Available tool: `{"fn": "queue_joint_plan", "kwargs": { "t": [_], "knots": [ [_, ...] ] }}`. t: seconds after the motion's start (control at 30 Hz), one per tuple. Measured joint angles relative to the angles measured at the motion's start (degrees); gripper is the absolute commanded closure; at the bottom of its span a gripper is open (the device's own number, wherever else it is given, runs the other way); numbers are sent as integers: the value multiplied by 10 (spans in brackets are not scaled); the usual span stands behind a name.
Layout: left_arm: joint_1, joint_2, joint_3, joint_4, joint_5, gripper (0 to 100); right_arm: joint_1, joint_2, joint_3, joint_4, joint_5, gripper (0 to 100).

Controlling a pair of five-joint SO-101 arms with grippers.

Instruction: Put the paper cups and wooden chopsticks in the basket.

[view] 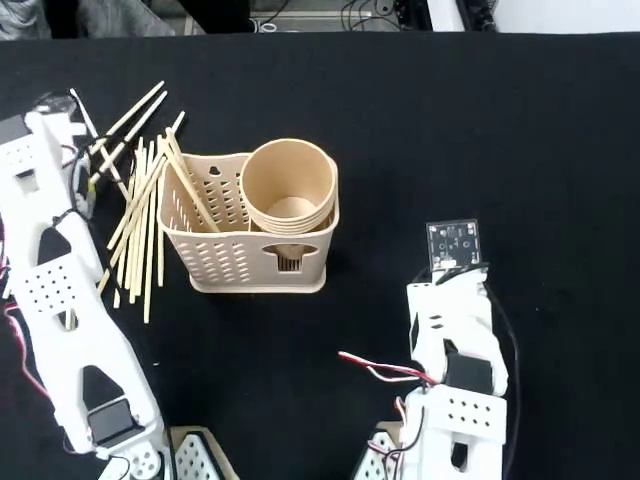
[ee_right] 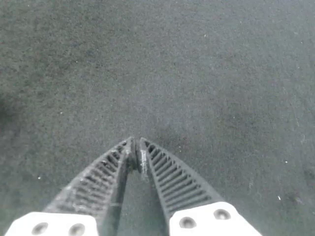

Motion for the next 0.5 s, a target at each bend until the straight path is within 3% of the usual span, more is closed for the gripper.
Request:
{"fn": "queue_joint_plan", "kwargs": {
  "t": [0.2, 0.5],
  "knots": [
    [-29, -36, 10, 7, 11, 971, 0, 0, 0, 0, 0, 986],
    [-38, -326, 247, 7, 11, 971, 0, 0, 0, 0, 0, 986]
  ]
}}
